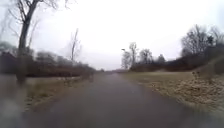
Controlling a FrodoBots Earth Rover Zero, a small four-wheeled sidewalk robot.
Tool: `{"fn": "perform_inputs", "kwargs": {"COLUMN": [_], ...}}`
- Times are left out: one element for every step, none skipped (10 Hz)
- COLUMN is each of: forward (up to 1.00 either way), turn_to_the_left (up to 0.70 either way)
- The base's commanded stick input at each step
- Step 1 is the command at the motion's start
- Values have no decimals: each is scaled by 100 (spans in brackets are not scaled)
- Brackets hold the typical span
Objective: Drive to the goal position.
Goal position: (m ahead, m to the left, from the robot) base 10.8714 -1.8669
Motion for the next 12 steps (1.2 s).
{"fn": "perform_inputs", "kwargs": {"forward": [70, 70, 70, 70, 70, 70, 70, 70, 70, 70, 70, 70], "turn_to_the_left": [0, 0, 0, 0, 0, 0, 0, 0, 0, 0, 0, 0]}}
